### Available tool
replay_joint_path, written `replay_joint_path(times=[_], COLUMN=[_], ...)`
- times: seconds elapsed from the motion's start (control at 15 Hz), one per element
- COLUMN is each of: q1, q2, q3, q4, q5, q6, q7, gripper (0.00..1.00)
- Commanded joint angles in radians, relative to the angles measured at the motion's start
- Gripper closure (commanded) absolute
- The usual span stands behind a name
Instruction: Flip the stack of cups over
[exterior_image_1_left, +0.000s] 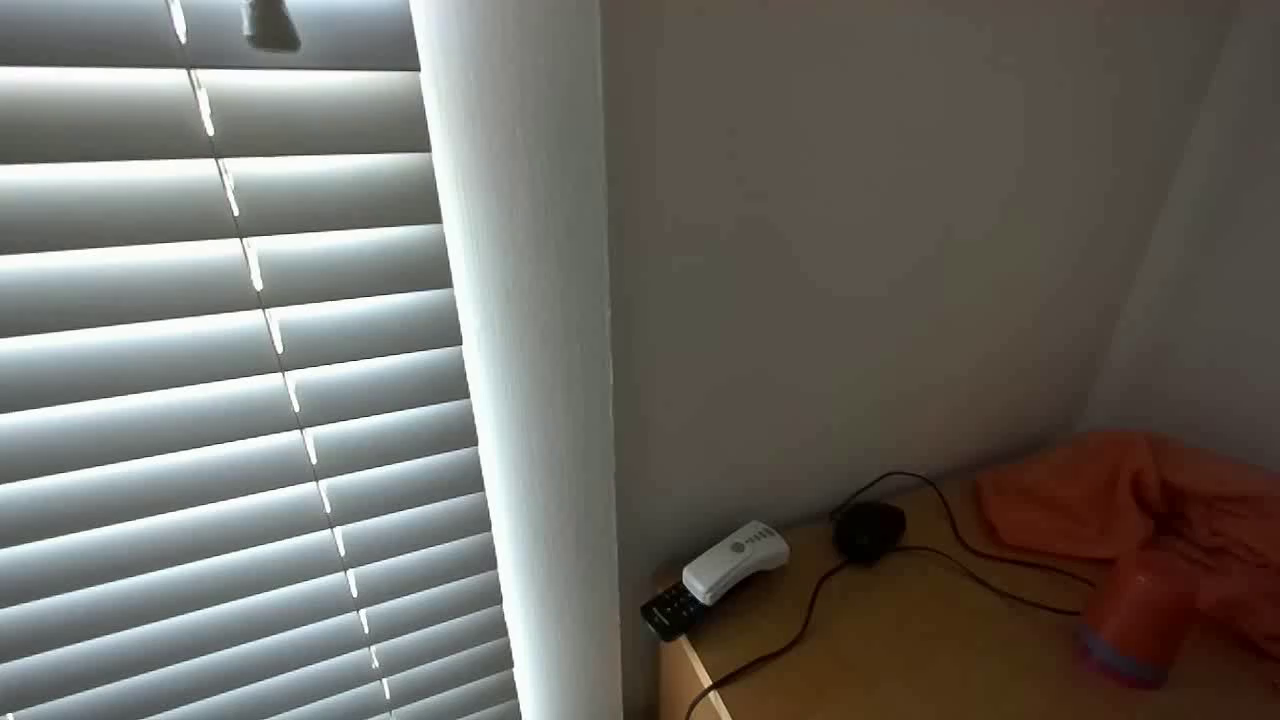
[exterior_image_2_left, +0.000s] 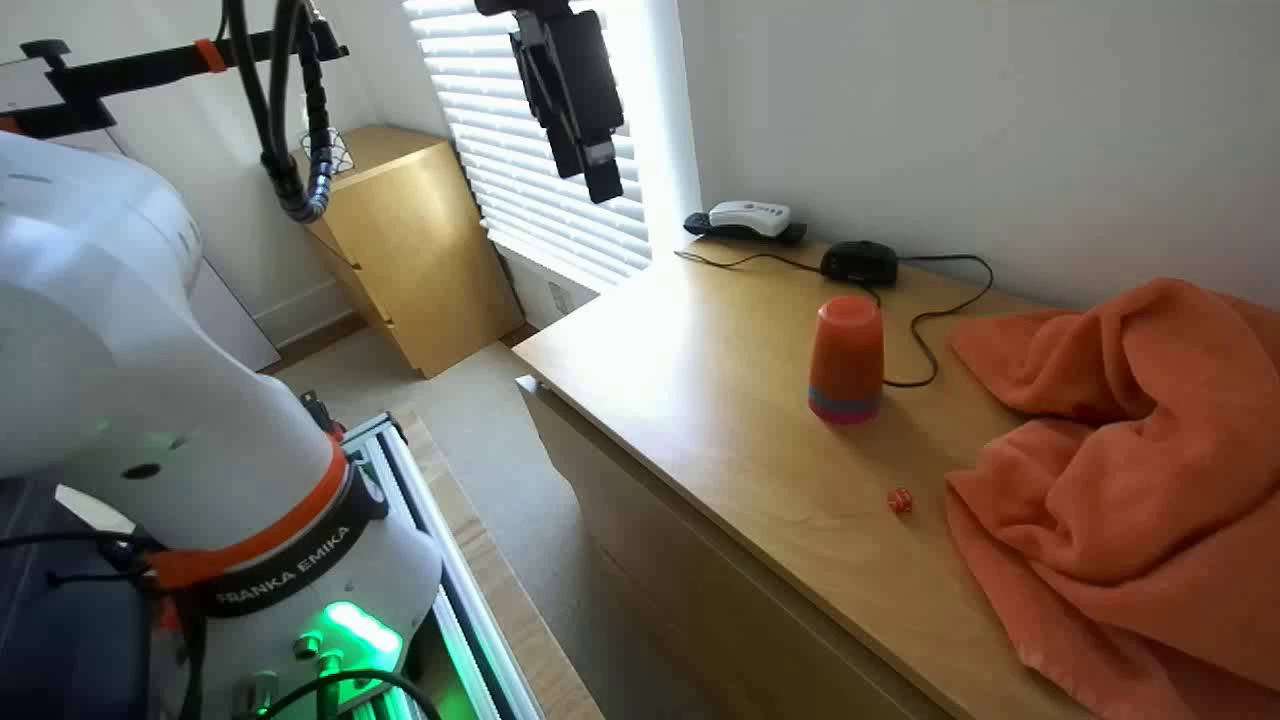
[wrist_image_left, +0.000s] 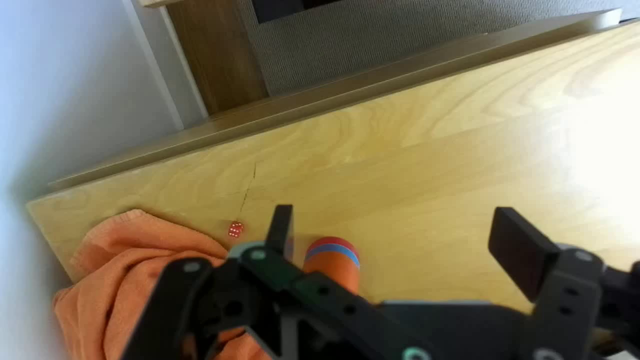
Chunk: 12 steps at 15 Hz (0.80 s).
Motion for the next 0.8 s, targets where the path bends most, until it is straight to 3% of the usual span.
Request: replay_joint_path(times=[0.0,0.27,0.73], q1=[0.004,0.004,-0.123], q2=[0.001,0.002,0.317], q3=[-0.004,-0.004,-0.070], q4=[0.001,0.001,0.140], q5=[-0.003,-0.003,0.034], q6=[-0.002,-0.002,0.110], q7=[0.002,0.002,0.186], gripper=[0.00,0.00,0.00])
